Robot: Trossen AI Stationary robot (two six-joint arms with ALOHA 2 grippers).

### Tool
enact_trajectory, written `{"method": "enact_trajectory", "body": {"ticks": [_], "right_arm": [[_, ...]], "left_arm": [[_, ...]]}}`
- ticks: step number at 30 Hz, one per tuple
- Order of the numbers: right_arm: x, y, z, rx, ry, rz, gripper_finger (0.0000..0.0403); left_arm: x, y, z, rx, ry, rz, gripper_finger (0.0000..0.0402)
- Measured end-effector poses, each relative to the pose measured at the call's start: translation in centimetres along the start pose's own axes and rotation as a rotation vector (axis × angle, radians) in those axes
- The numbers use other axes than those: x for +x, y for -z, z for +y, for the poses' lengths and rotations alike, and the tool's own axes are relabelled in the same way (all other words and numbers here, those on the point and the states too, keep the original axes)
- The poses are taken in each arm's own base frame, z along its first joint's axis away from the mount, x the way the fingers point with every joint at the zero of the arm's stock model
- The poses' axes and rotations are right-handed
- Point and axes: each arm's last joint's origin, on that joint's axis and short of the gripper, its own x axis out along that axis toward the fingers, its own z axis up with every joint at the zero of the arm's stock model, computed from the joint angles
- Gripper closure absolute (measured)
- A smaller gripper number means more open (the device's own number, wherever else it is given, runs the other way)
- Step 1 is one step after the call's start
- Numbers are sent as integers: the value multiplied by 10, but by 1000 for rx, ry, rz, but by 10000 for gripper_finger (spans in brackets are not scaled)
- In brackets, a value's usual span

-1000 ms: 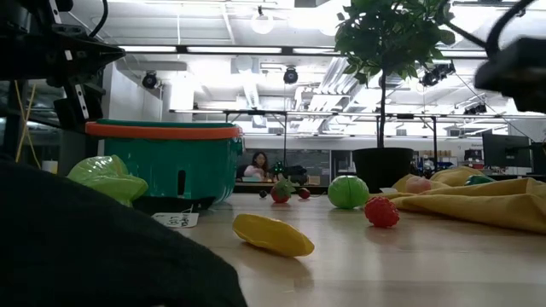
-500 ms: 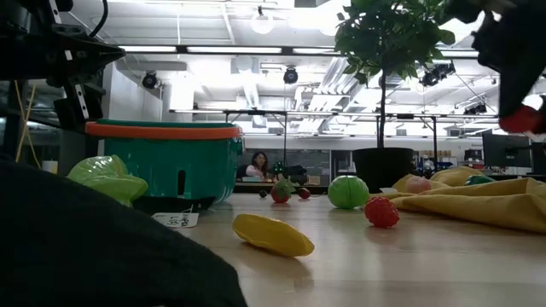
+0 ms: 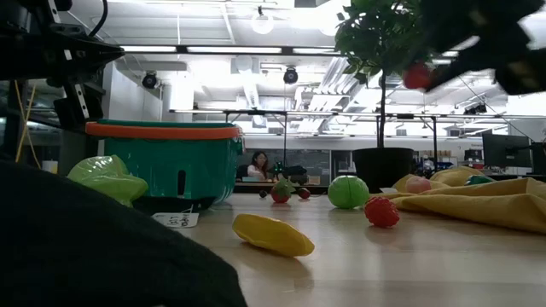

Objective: Pick and placing Produce into tupperware
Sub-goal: Put the bottom red cherry in the green basket

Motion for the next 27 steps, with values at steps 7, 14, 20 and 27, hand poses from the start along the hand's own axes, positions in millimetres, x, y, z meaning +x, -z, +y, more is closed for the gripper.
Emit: {"method": "enact_trajectory", "body": {"ticks": [7, 14, 20, 27], "right_arm": [[8, -22, 17, -124, -116, -60, 299], [13, -43, 28, -207, -178, -139, 299], [17, -61, 32, -259, -186, -238, 299], [17, -74, 39, -282, -241, -293, 299]], "left_arm": [[0, 0, 0, 1, 0, 0, 401], [0, 0, 0, -15, 1, 0, 401], [0, 1, -2, -51, 39, 45, 401], [0, 0, -4, -79, 57, 40, 401]]}}
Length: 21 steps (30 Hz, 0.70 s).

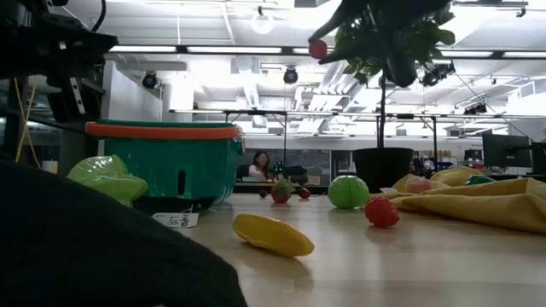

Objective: Pick and placing Produce into tupperware
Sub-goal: Put the bottom red cherry in the green basket

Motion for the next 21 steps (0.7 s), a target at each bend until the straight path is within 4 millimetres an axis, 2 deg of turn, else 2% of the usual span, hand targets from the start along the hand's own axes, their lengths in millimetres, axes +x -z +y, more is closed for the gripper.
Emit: {"method": "enact_trajectory", "body": {"ticks": [6, 11, 16, 21], "right_arm": [[4, -9, -1, 1, -6, -33, 299], [6, -13, -3, 7, -7, -30, 299], [7, -16, -4, 10, -6, -32, 299], [8, -22, -1, -1, -52, -53, 299]], "left_arm": [[3, 1, 3, 12, -41, 9, 392], [7, -2, 0, 37, -9, -6, 345], [13, -8, -11, 182, -1, -42, 306], [25, -14, -21, 286, -61, -20, 304]]}}
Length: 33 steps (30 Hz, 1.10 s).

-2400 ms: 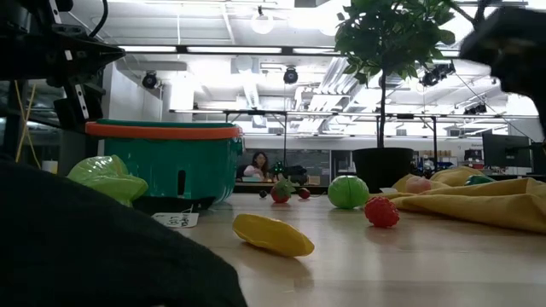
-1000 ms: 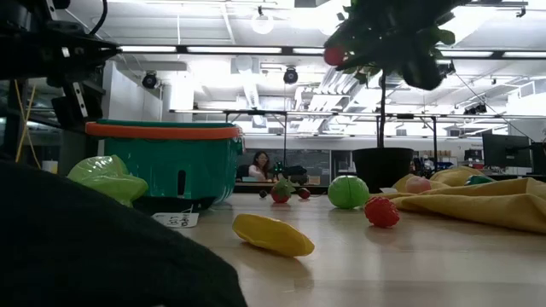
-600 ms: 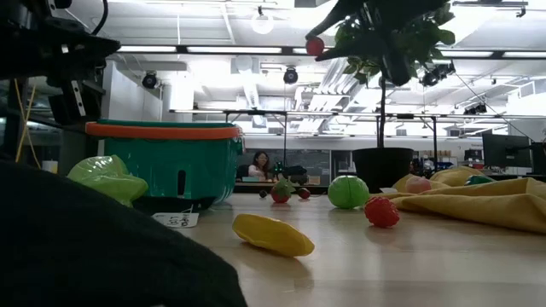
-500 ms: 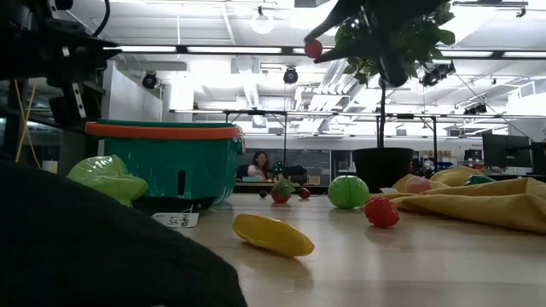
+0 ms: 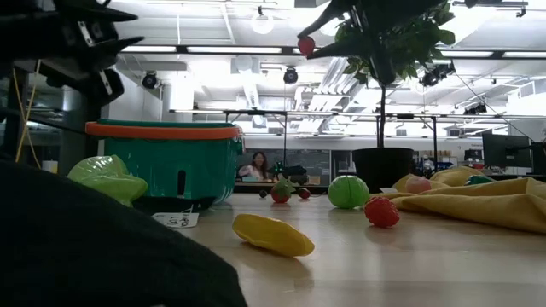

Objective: Pick and placing Produce into tupperware
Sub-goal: Put the bottom red cherry in the green basket

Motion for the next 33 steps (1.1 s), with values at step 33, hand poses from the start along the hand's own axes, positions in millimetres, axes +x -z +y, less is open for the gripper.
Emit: {"method": "enact_trajectory", "body": {"ticks": [33], "right_arm": [[44, 10, -10, -7, -110, -25, 299]], "left_arm": [[88, -4, 8, -92, -8, 82, 307]]}}
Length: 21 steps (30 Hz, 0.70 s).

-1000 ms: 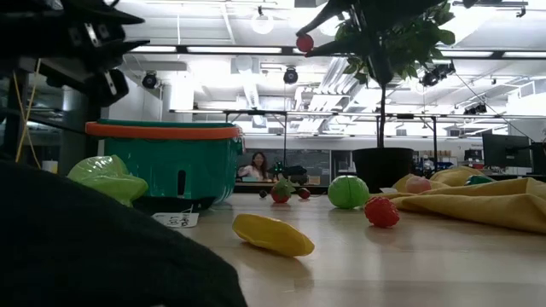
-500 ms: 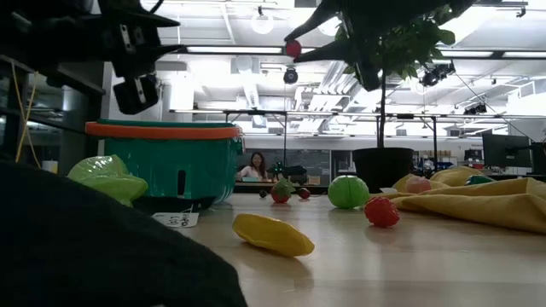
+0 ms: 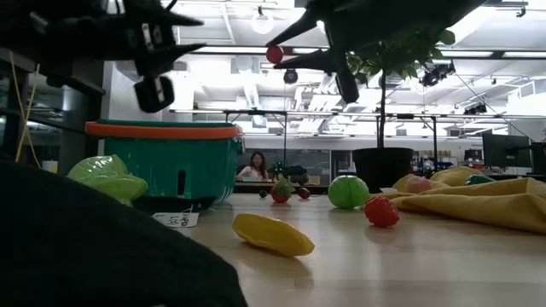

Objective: Pick and placing Produce into tupperware
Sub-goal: Put the bottom red cherry in the green basket

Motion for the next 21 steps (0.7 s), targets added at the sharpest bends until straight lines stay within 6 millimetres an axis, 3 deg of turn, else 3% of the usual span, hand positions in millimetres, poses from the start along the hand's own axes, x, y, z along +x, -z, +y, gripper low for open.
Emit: {"method": "enact_trajectory", "body": {"ticks": [11, 21], "right_arm": [[6, -3, -4, -9, -13, -3, 299], [9, -9, 8, -71, 4, 25, 299]], "left_arm": [[33, -5, 1, 5, -42, 77, 307], [52, -11, -3, 1, -36, 89, 307]]}}
